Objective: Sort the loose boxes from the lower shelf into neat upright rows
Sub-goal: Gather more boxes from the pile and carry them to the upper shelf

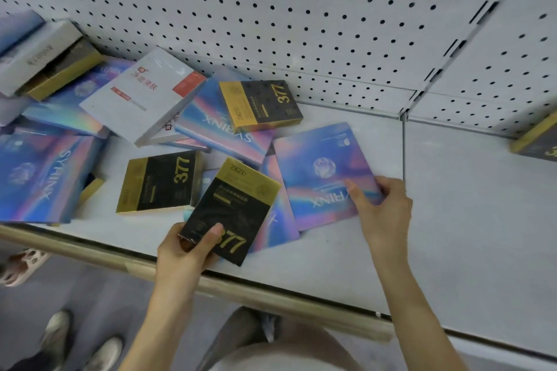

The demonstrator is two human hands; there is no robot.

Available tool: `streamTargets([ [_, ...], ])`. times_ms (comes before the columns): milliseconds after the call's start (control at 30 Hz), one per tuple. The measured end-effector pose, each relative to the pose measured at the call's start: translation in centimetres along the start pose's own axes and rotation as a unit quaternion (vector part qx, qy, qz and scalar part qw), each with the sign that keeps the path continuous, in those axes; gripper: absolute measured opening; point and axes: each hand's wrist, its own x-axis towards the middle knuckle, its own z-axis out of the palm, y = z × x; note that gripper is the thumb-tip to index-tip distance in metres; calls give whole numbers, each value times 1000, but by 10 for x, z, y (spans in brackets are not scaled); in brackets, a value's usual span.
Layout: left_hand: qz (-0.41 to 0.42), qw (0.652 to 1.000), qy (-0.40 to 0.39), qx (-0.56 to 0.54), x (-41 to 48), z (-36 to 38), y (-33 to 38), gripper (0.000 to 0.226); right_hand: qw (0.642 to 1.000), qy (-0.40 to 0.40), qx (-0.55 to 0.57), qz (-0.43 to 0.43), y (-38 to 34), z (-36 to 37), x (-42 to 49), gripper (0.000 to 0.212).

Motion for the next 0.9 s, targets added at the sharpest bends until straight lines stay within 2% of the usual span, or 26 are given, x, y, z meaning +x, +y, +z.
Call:
streamTargets([
  [100, 4, 1000, -4, -4, 3, -2, -2, 17, 992, 13, 105, 66, -8, -3, -1, 37],
  [167, 9, 1000, -8, -12, 3, -2, -2, 18, 980, 51, 171, 87, -19, -6, -2, 33],
  [267, 23, 999, -20, -28, 2, -3, -4, 14, 928, 104, 336, 120, -32, -7, -9, 38],
  [333, 31, 999, -23, -36, 1, -4, -7, 11, 894, 72, 415, 153, -36, 2, -19, 39],
  [400, 27, 998, -30, -49, 0, -5, -8, 9, 871, -5, 457, 178, -40, 16, -39, 35],
  [467, 16, 995, -44, -94, -6, -10, -7, 12, 856, -19, 477, 197, -40, 19, -58, 28],
  [600, 60, 983, -80, -153, -31, -33, -8, 12, 863, 46, 482, 147, -49, -31, -82, 7],
  [700, 87, 968, -154, -176, -57, -52, -14, 6, 851, 51, 513, 104, -44, -78, -118, 12],
  [767, 89, 957, -204, -184, -72, -55, -20, 12, 846, 51, 520, 105, -39, -101, -147, 20],
  [833, 89, 944, -254, -188, -87, -53, -23, 30, 854, 59, 503, 115, -28, -121, -177, 31],
  [900, 78, 935, -286, -197, -101, -48, -25, 28, 870, 55, 477, 115, -15, -138, -205, 36],
])
